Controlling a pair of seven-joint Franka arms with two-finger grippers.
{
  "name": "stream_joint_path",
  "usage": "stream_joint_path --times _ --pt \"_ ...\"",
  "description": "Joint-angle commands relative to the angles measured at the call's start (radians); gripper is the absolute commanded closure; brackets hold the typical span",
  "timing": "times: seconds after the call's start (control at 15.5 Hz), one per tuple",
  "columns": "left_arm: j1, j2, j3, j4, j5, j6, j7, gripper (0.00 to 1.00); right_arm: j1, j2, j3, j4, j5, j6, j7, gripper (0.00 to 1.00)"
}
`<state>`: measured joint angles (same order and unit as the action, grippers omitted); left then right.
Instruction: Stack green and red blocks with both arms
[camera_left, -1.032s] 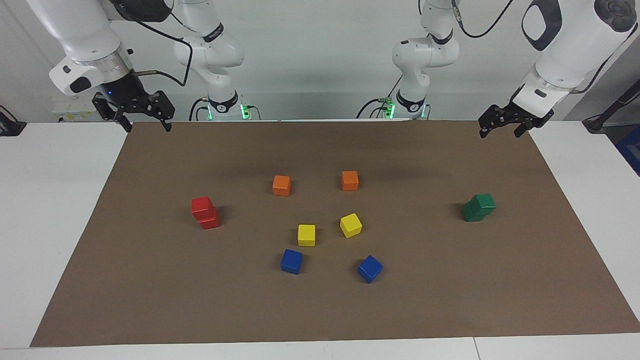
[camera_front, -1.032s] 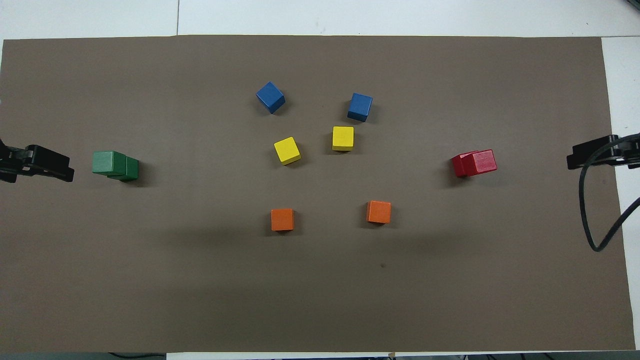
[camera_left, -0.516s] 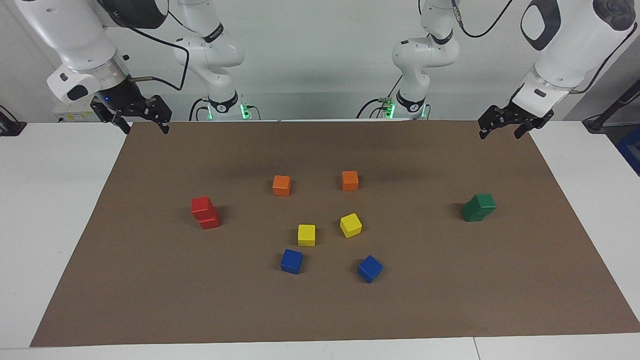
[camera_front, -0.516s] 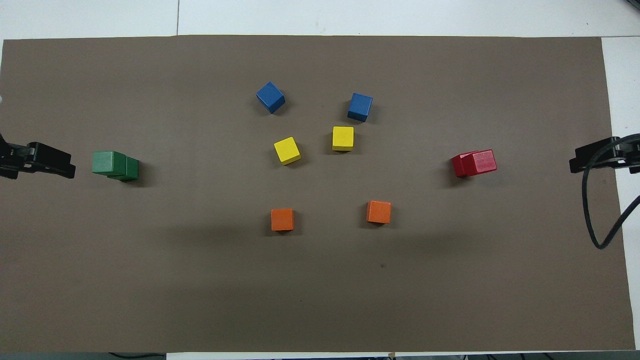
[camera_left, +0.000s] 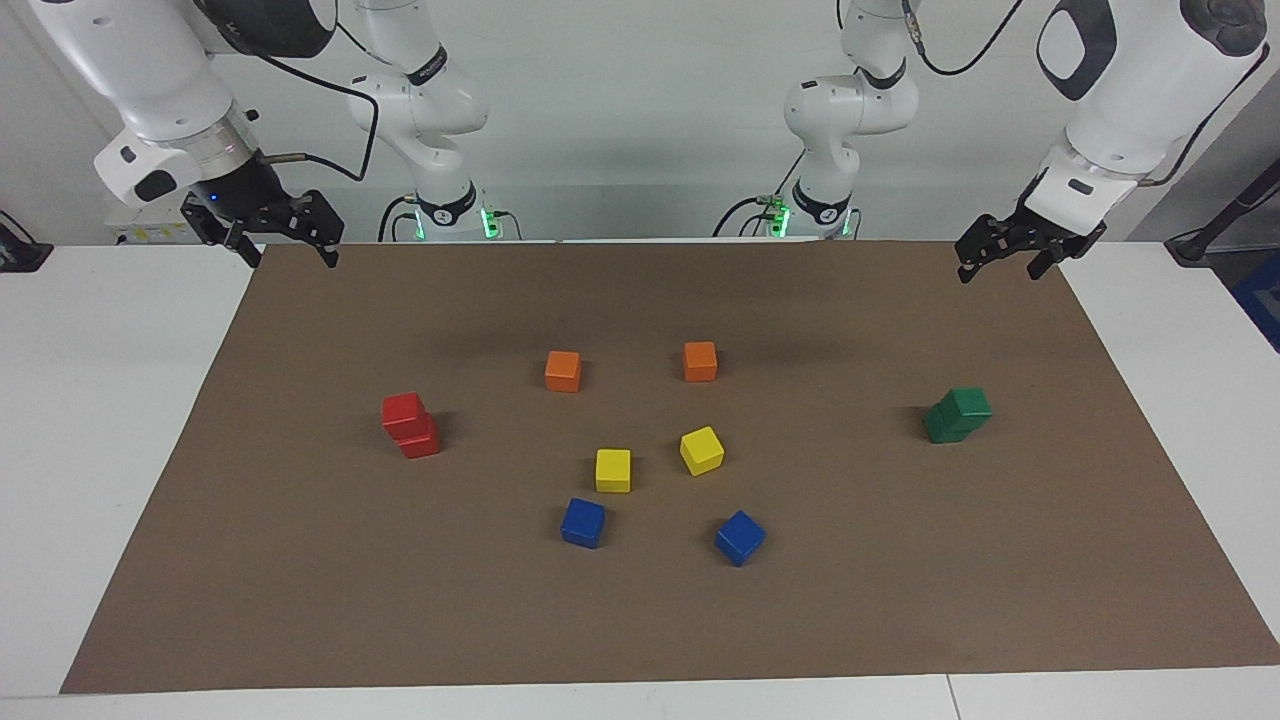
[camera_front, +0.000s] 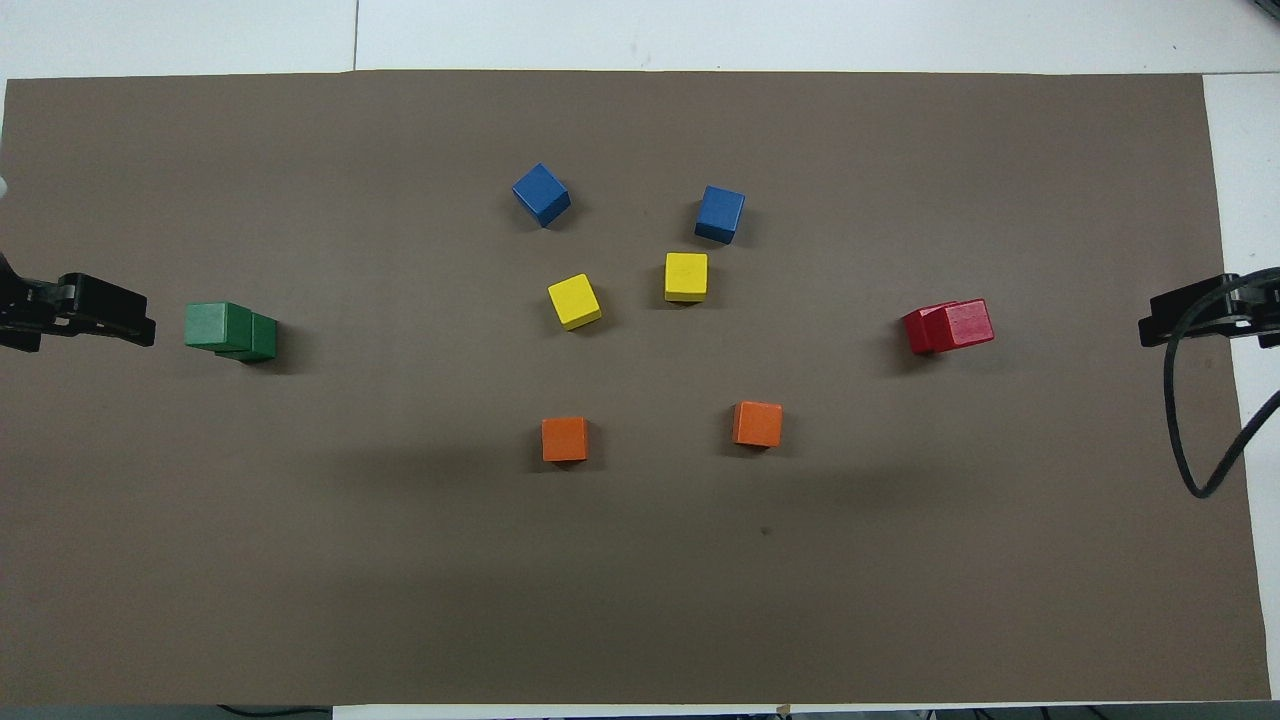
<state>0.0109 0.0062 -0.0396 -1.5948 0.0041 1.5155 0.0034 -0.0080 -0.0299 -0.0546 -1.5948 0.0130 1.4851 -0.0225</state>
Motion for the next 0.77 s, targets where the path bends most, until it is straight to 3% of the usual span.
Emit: stream_joint_path --times 0.0,0.71 --pt "-0.009 -0.020 0.007 -0.013 -0.003 0.022 -0.019 0.00 -0.009 0.010 -0.001 0.021 0.016 -0.031 -0.013 0.00" --pt "-0.009 -0.019 0.006 -0.014 -0.003 0.064 -0.025 0.00 -0.007 0.010 -0.002 0.021 0.001 -0.022 -0.011 0.00"
